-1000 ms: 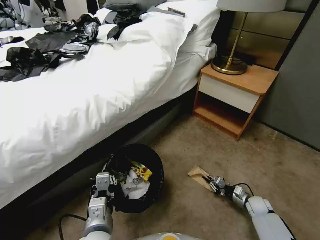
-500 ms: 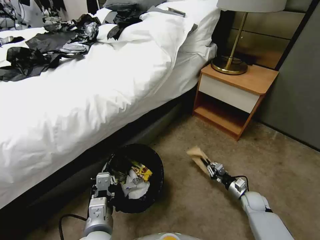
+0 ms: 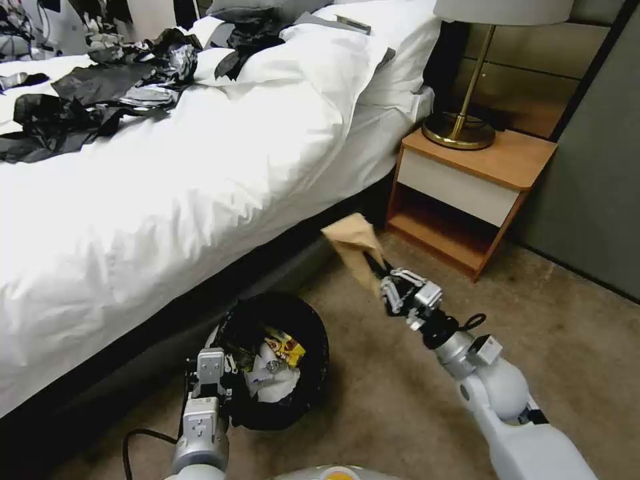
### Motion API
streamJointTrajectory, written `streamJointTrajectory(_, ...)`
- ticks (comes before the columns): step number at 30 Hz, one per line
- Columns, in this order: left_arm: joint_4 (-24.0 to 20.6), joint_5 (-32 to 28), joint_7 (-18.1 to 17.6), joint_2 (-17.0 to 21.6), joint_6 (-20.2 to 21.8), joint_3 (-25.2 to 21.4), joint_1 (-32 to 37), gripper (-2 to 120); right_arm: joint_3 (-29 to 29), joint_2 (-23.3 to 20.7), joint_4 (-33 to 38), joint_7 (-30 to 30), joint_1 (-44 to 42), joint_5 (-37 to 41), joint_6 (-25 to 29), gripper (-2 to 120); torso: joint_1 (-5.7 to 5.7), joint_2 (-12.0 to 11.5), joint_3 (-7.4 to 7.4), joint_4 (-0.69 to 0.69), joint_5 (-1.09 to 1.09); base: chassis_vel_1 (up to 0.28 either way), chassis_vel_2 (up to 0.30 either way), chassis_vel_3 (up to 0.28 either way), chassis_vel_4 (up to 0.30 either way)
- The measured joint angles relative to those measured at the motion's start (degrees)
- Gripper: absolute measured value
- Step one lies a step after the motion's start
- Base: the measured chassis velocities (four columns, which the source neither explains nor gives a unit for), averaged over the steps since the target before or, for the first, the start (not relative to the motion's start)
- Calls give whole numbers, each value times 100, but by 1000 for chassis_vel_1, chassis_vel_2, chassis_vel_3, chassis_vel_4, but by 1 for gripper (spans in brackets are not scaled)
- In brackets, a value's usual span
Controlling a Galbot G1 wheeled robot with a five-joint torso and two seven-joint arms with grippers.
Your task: Pick up the trash bin, then pick up the garbage from the floor and place it into the trash bin.
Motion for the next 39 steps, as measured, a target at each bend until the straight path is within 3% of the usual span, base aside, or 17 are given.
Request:
streamJointTrajectory(8, 0, 54, 5, 3, -8, 39, 42, 1, -1223, -180, -349, 353, -35, -520, -56, 0, 0, 0, 0, 0, 2, 0, 0, 0, 0)
streamJointTrajectory(16, 2, 78, 9, -19, -14, 53, 49, 1, -1742, 98, -941, 546, 329, -814, -113, 0, 0, 0, 1, 0, 2, 0, 0, 0, 0)
streamJointTrajectory(32, 21, 184, 13, -76, -25, 165, 64, 1, -1853, 342, -1958, 561, 644, -1103, -43, 0, 0, 0, 1, 0, 2, 0, 0, 0, 0)
streamJointTrajectory(39, 12, 174, 13, -68, -28, 145, 50, 1, -1847, 304, -1983, 563, 531, -1285, -21, 23, 0, 0, 1, 0, 2, 0, 0, 0, 0)
